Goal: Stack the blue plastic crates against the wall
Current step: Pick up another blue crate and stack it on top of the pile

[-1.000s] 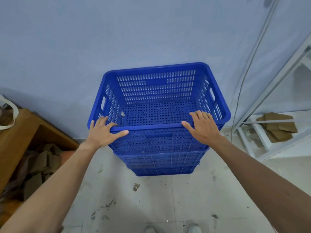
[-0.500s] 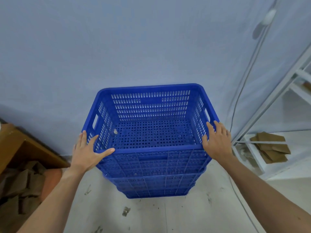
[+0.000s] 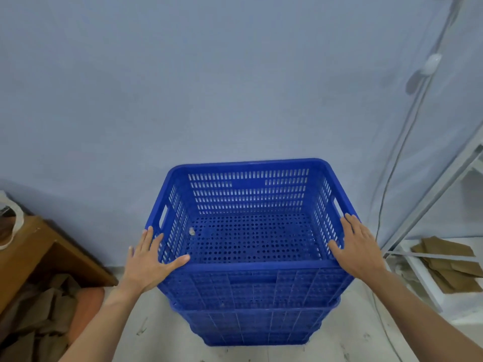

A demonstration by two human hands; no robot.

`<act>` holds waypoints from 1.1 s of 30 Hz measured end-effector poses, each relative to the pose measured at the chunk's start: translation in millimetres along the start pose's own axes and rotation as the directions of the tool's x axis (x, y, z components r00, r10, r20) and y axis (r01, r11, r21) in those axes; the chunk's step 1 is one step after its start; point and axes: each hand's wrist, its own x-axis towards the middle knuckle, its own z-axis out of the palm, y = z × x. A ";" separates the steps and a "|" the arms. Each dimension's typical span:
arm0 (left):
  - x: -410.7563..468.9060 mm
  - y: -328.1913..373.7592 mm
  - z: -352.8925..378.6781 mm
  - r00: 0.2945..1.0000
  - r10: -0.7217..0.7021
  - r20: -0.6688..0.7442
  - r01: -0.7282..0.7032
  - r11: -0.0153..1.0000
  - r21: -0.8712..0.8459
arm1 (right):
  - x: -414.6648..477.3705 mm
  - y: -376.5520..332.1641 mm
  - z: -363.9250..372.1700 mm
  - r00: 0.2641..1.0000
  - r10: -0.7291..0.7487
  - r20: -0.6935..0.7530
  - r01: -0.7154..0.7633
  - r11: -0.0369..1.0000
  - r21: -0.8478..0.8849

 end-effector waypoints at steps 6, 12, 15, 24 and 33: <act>23.4 -4.2 -18.3 0.993 0.094 0.070 -0.096 0.995 0.013 | 34.8 4.8 -14.0 0.980 -0.130 0.153 0.141 0.988 -0.066; 24.6 -9.2 -12.3 0.993 0.120 0.007 -0.121 0.992 0.035 | 34.7 -3.5 -12.2 0.997 -0.023 0.075 0.027 0.999 -0.046; 24.9 -14.1 -6.2 0.992 0.116 -0.045 -0.116 0.993 0.010 | 29.2 -4.1 -13.2 0.990 0.135 0.047 -0.138 0.988 0.067; 33.4 -17.5 5.8 0.991 0.127 -0.030 -0.124 0.989 0.080 | 38.7 0.2 -13.5 0.992 0.126 0.022 -0.127 0.990 0.054; 23.2 -2.1 6.3 0.997 0.073 -0.001 -0.072 0.981 0.182 | 38.8 12.8 -7.4 0.992 0.120 0.040 -0.126 0.969 0.210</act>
